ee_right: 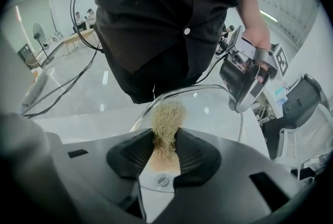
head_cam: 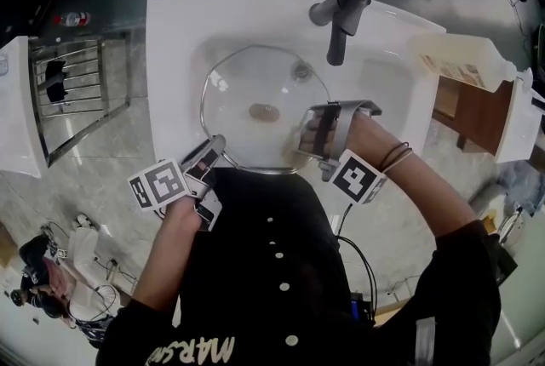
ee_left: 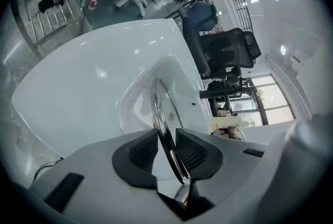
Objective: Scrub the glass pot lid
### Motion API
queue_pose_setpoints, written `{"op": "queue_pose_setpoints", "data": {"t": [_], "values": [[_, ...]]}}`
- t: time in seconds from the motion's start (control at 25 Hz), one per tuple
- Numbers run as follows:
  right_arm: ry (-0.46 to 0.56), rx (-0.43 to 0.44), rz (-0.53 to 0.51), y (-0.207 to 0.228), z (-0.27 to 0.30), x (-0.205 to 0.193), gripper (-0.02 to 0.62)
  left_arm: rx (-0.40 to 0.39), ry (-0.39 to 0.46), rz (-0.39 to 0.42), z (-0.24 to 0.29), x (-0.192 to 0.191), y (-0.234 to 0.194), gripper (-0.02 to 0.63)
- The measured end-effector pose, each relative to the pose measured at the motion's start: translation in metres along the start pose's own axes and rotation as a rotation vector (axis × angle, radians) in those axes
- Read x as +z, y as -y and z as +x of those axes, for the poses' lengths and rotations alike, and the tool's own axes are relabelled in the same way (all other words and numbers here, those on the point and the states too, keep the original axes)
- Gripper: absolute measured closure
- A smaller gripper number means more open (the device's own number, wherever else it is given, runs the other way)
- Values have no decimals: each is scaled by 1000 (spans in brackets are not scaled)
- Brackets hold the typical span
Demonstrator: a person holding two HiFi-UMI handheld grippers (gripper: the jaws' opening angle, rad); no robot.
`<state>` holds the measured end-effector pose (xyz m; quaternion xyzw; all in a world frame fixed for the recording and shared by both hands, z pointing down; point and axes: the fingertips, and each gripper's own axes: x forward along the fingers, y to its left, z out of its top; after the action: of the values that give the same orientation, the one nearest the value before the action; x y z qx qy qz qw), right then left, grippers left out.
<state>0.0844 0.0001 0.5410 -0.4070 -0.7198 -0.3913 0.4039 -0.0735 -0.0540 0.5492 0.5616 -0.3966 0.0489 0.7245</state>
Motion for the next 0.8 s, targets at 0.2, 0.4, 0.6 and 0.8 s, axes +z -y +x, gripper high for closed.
{"op": "queue_pose_setpoints", "data": {"t": [0.2, 0.4, 0.6, 0.8], "values": [[-50, -130, 114, 19, -6, -3, 456, 82, -42, 62, 1, -5, -10, 422], [-140, -335, 274, 46, -34, -11, 456, 123, -29, 121, -7, -7, -13, 419], [-179, -613, 608, 67, -82, -23, 454, 171, 25, 305, -26, -3, -4, 439], [-147, -891, 926, 74, -127, -31, 454, 85, 193, 566, -48, 20, 48, 568]]}}
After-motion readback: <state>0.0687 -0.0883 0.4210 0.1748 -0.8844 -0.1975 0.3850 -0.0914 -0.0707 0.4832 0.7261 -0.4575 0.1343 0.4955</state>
